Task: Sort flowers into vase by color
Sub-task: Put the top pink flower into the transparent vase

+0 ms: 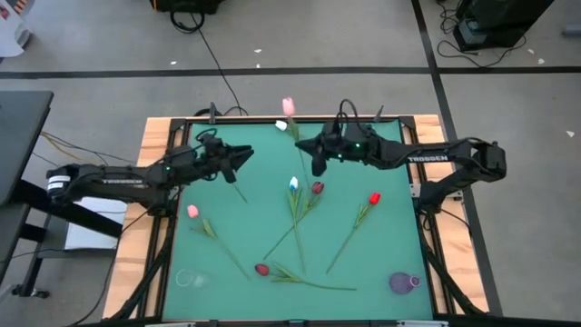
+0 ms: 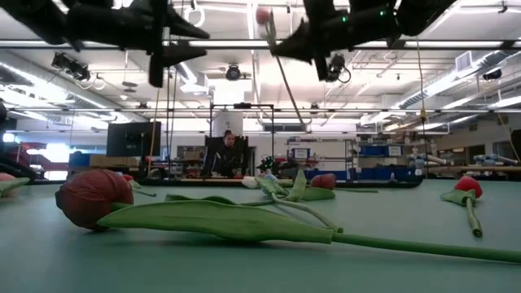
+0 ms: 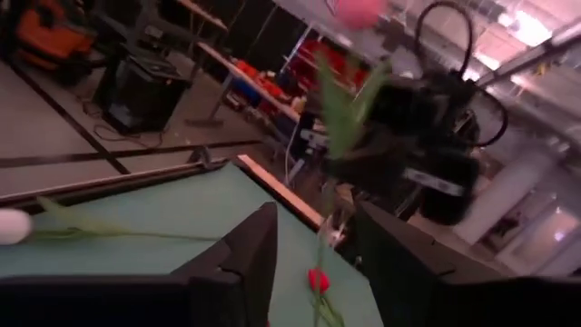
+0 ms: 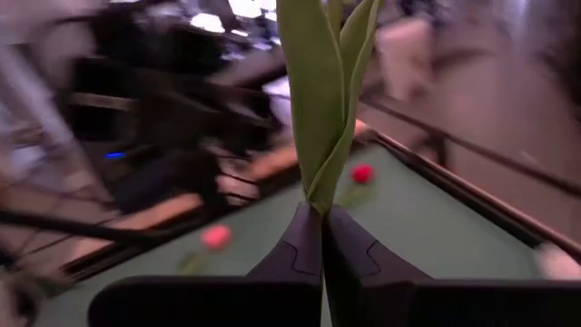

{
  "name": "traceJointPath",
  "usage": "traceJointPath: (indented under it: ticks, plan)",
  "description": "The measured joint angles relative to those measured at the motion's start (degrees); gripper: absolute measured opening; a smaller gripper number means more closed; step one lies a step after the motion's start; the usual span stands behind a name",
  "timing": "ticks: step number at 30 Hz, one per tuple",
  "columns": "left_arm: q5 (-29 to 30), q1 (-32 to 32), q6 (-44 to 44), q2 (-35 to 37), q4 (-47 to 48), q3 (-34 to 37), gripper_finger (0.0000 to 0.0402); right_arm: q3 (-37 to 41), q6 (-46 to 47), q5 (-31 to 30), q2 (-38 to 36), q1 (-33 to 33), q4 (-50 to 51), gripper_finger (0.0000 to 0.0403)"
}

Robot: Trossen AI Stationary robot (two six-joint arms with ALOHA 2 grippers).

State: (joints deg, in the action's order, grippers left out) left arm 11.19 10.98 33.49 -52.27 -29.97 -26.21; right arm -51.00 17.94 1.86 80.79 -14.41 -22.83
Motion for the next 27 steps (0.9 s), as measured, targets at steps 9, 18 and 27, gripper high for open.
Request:
traceJointPath:
  ticks: [9, 18, 27]
  plan:
    - [-3.4, 0.0, -13.4, -13.3, 5.7, -16.1, 0.0257, -0.1, -4.8, 0.8, 0.5, 3.9, -3.5, 0.0002]
    - [-12.1, 0.8, -19.1, -21.3, 10.0, -27.8, 0.0281, -0.6, -8.2, -1.5, 0.5, 4.6, -7.4, 0.0003]
    - [-12.6, 1.6, -18.3, -22.0, 10.5, -29.7, 0.0186, -0.6, -9.6, -1.7, 0.5, 4.6, -9.8, 0.0003]
